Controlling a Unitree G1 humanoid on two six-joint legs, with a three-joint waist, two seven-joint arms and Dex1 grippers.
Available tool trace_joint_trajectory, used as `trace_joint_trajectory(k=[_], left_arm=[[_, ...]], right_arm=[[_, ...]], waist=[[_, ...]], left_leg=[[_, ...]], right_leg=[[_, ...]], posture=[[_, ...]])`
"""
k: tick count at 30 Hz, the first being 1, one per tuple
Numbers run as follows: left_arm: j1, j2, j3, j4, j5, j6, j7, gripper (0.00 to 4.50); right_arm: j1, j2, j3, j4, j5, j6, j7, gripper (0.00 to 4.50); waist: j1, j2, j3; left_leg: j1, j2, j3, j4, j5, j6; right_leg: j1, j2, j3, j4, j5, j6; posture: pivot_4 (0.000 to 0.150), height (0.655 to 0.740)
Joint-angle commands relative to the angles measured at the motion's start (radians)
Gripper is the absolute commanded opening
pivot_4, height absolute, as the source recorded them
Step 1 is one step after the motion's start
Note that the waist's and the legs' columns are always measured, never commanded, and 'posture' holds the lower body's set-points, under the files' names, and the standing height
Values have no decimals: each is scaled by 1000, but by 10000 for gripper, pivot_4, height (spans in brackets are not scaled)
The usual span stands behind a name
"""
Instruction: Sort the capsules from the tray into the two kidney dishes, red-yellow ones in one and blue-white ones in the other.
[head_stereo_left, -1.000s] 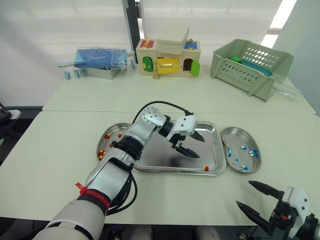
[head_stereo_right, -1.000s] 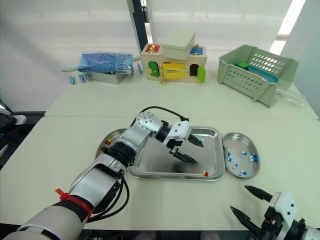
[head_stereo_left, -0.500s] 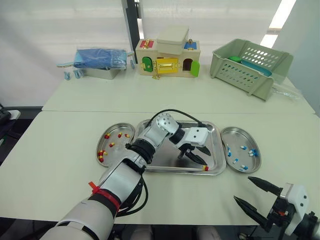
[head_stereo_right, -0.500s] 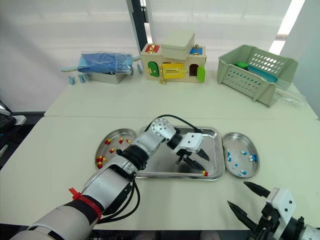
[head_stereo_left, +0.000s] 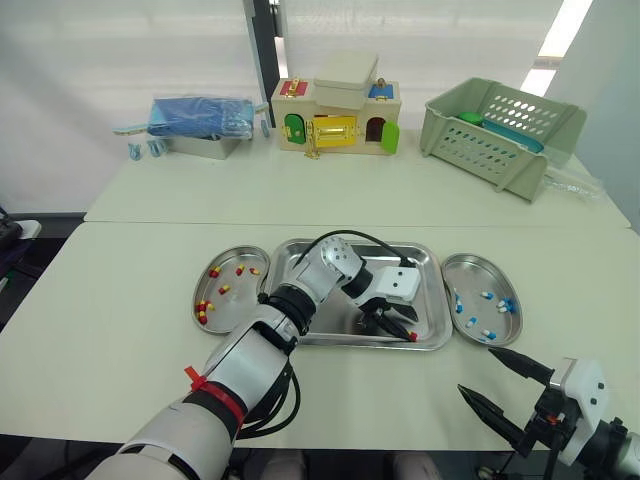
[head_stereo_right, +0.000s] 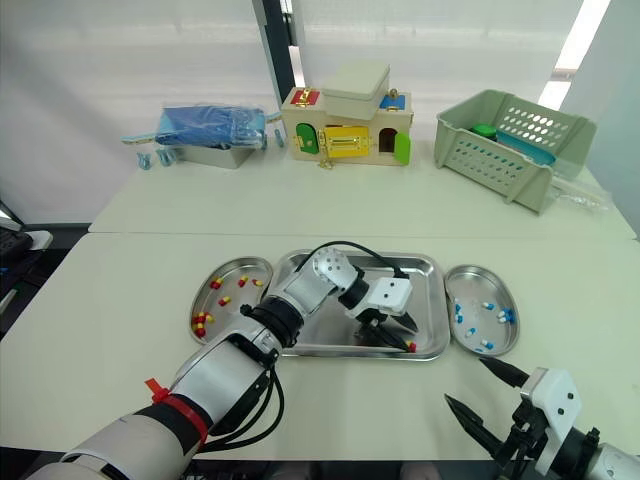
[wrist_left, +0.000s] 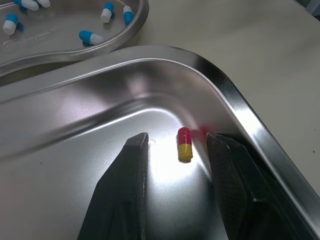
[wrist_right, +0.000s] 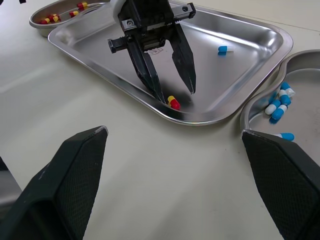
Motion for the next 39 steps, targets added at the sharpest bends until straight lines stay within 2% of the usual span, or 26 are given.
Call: trace_joint_trajectory(k=[1,14,17,19,21,33,37,39], left_arm=[[6,-9,-4,-7,12,-12,6,18363],[9,-17,-20,6,56,-15,32,18363],[9,-17,-20,8,58,-18,33,13170],[9,-17,-21,9,60,-19,31,5949],[10,-16,-21,8,60,-20,29,708],[11,0,7,-31,30,2,3,315],[29,50,52,-152,-26,107,-21,315],[62,113,90,-275,-60,198,-19,315]], right_arm=[[-8,-14,-11,-61,38,28,-20,45000],[-50,-46,-20,-104,76,109,-68,45000],[-51,-47,-20,-105,78,112,-70,45000],[-48,-48,-20,-108,79,113,-71,45000],[-45,-49,-19,-109,79,112,-71,45000],[-35,-51,-18,-97,76,85,-43,45000],[-22,-66,-25,-82,68,58,4,45000],[-24,-89,-16,-61,59,34,47,45000]], waist=[[0,0,0],[2,0,0],[2,0,0],[2,0,0],[2,0,0],[2,0,0],[-3,0,0],[-6,0,0]], left_leg=[[0,0,0,0,0,0],[0,0,0,0,0,0],[0,0,0,0,0,0],[0,0,0,0,0,0],[0,0,0,0,0,0],[0,0,0,0,0,0],[0,0,0,0,0,0],[0,0,-1,0,0,0]], right_leg=[[0,0,0,0,0,0],[0,0,0,0,0,0],[0,0,0,0,0,0],[0,0,0,0,0,0],[0,0,0,0,0,0],[0,0,0,0,0,0],[0,0,0,1,0,0],[0,0,0,1,0,0]], posture=[[1500,7400],[1500,7400],[1500,7400],[1500,7400],[1500,7400],[1500,7400],[1500,7400],[1500,7400]])
